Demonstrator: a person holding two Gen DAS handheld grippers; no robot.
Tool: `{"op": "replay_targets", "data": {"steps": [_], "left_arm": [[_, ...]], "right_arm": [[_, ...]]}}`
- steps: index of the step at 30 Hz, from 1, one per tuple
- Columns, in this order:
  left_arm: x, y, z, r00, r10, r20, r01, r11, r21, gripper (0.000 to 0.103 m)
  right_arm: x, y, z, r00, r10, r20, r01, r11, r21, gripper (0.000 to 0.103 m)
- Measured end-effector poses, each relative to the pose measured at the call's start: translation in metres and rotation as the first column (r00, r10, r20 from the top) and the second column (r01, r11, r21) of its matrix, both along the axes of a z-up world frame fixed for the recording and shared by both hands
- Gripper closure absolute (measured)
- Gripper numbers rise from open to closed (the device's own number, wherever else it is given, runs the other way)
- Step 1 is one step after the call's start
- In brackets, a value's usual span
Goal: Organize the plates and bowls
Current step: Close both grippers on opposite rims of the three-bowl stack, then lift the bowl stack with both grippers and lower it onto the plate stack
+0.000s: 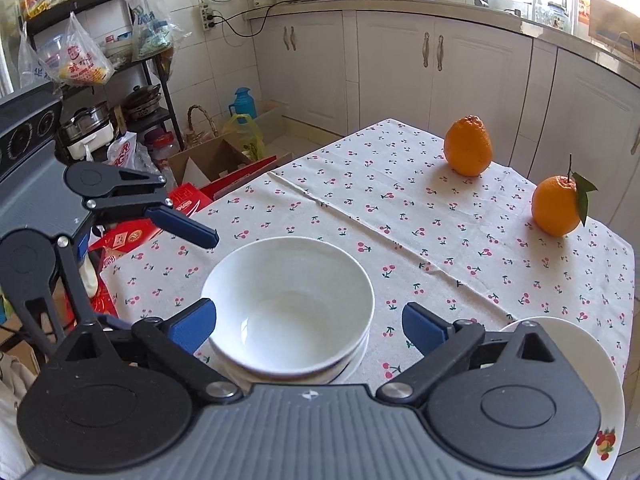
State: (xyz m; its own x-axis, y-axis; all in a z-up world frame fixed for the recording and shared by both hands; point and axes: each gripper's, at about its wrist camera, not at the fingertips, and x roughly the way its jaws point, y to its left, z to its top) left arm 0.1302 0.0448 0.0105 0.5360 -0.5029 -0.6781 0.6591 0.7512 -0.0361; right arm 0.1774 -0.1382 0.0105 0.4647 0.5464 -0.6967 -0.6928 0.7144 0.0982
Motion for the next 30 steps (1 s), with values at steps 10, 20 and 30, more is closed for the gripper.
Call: {"op": "replay_targets", "data": {"steps": [10,20,30], "left_arm": [[0.015,-0.001,-0.031,0.991,-0.129,-0.033,0.132,0.984,0.121,0.009],[0.034,-0.007,-0.048,0.965,-0.257,-0.054,0.262,0.954,0.147,0.010],[0.051,-0.014,-0.049,0.922,-0.380,-0.078,0.388,0.909,0.155,0.012]], "right_arm": [[-0.037,0.006,-0.038,0.998,0.042,0.040,-0.034,0.983,-0.183,0.000],[-0.021,0.019,-0.061,0.996,0.091,0.025,-0.085,0.976,-0.200,0.000],[-0.005,0.021,-0.060,0.985,0.173,-0.003,-0.171,0.966,-0.194,0.001]]}}
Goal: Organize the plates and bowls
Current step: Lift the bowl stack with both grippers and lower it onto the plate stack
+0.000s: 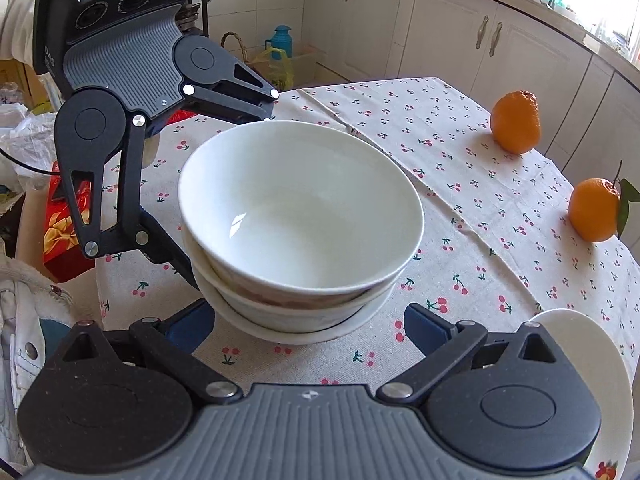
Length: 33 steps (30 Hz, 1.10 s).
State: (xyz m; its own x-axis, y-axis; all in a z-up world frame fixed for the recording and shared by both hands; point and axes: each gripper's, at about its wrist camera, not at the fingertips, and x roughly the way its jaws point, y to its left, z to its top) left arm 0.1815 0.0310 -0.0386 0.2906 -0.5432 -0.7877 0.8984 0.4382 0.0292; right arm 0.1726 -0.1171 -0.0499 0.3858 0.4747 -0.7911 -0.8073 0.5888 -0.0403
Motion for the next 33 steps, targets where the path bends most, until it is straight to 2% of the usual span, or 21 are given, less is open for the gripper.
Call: {"op": "replay_targets", "data": {"steps": [15,33], "left_arm": [[0.009,-0.003,-0.002,0.995,-0.092,-0.045,0.092,0.996,-0.015,0.020],[0.010,-0.007,-0.001,0.994,-0.102,-0.039,0.102,0.995,0.008,0.023]], "right_arm": [[0.012,0.004,0.002,0.995,0.088,-0.052,-0.088,0.996,-0.003,0.013],[0.014,0.007,0.002,0.993,0.093,-0.066,-0.094,0.995,-0.016,0.014]]}}
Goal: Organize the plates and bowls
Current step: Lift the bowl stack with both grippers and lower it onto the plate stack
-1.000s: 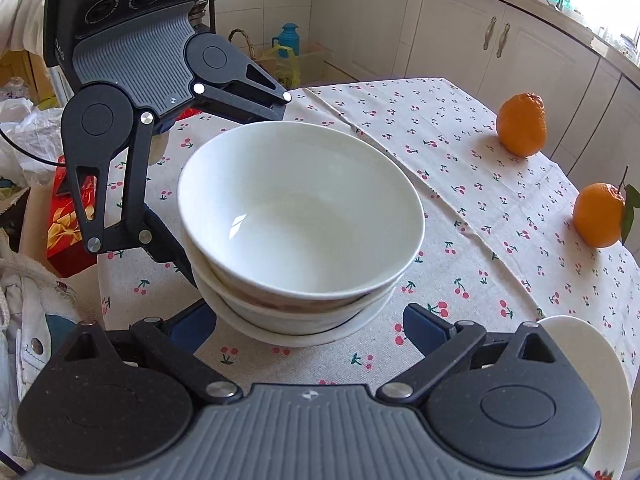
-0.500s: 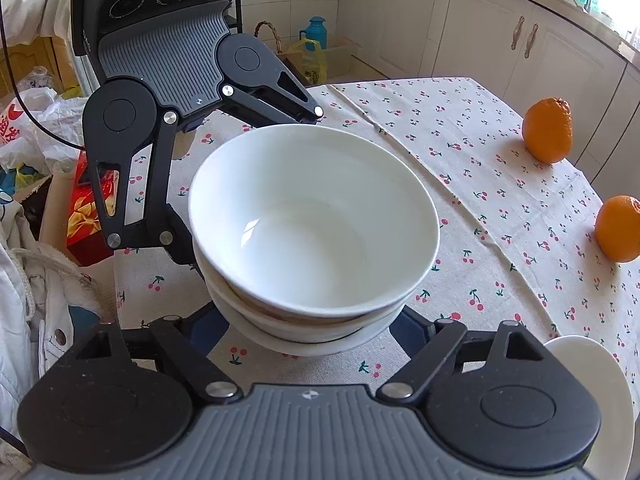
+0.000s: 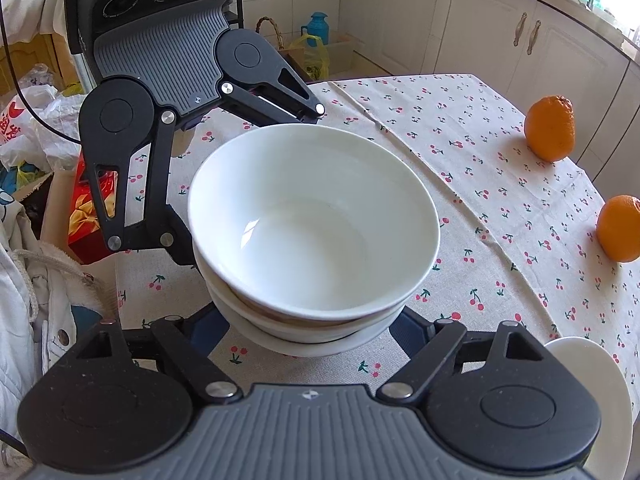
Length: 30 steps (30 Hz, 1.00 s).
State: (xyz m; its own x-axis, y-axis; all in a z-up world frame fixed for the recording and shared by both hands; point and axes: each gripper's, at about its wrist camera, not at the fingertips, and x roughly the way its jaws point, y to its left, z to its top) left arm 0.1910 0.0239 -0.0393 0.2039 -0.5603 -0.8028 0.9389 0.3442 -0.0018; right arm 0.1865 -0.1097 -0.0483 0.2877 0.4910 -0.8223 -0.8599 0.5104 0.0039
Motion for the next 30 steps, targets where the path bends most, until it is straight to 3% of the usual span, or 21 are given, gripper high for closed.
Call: {"op": "replay_targets", "data": {"steps": [14,23,30], "left_arm": [[0.000,-0.027,0.029,0.997,-0.004,0.082,0.006,1.000,-0.025,0.023],[0.016,-0.087,0.045,0.988,-0.072,0.136,0.079,0.996,-0.050,0.023],[0.034,-0.135,0.043,0.980,-0.127,0.154,0.138,0.989,-0.062,0.023]], "right_arm": [[-0.005,-0.031,0.027,0.997,-0.041,0.062,0.040,0.999,0.020,0.014],[-0.004,-0.090,0.048,0.984,-0.128,0.120,0.128,0.992,0.010,0.014],[0.003,-0.141,0.047,0.968,-0.212,0.137,0.213,0.977,0.010,0.014]]}}
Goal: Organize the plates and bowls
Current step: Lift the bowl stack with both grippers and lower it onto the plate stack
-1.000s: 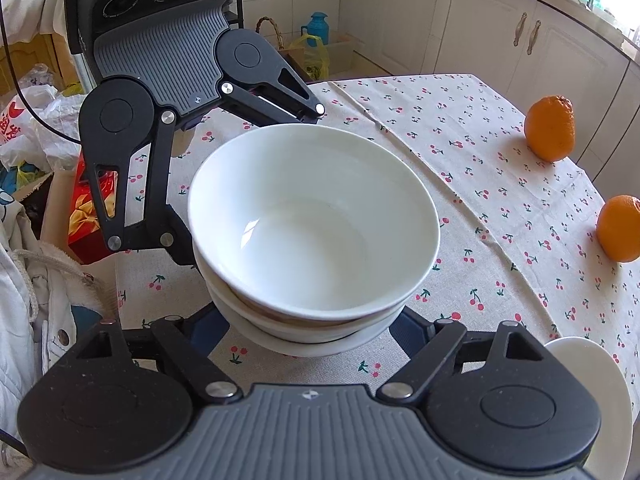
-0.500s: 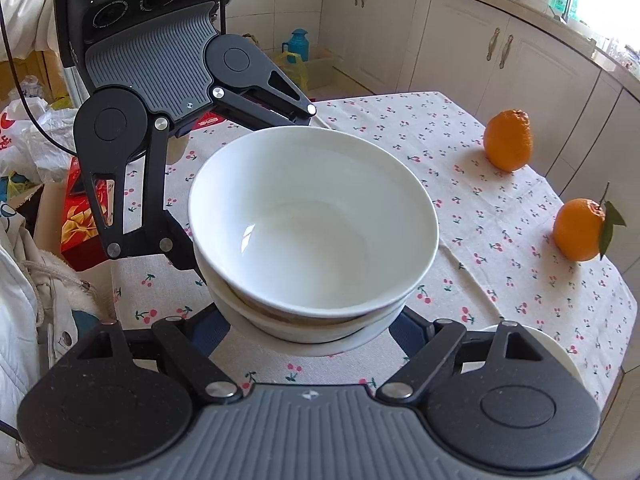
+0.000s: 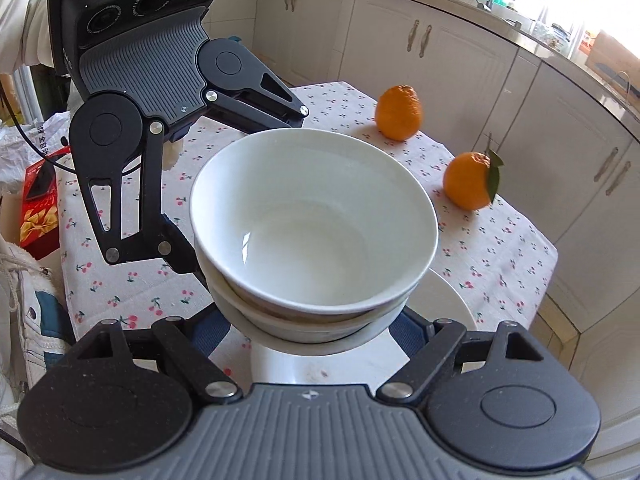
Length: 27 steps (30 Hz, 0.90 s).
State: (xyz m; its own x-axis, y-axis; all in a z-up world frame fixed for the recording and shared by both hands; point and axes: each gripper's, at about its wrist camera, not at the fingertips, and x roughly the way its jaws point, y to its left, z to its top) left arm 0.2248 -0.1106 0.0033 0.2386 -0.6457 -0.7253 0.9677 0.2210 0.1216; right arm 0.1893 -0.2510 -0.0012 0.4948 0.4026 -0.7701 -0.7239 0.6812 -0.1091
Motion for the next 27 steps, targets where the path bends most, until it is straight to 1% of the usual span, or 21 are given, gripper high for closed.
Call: {"op": "replay_targets", "data": {"steps": [4,9,15,27], "left_arm": [[0.011,-0.022,-0.008,1.000,-0.019,-0.015,0.019,1.000,0.000,0.023],[0.016,-0.036,-0.017,0.999,-0.028,-0.030,0.028,1.000,0.010,0.023],[0.021,-0.042,-0.023,0.999,-0.019,-0.037,0.020,1.000,0.023,0.023],[0.029,-0.046,-0.029,0.998,-0.014,-0.057,0.015,0.999,0.033,0.024]], "right_arm": [[0.004,-0.021,-0.008,0.999,-0.037,-0.004,0.037,0.999,-0.007,0.014],[0.010,-0.037,-0.019,0.997,-0.067,-0.025,0.067,0.998,0.003,0.014],[0.017,-0.043,-0.029,0.996,-0.080,-0.038,0.080,0.997,0.010,0.014],[0.021,-0.048,-0.037,0.993,-0.093,-0.068,0.096,0.995,0.034,0.014]]}}
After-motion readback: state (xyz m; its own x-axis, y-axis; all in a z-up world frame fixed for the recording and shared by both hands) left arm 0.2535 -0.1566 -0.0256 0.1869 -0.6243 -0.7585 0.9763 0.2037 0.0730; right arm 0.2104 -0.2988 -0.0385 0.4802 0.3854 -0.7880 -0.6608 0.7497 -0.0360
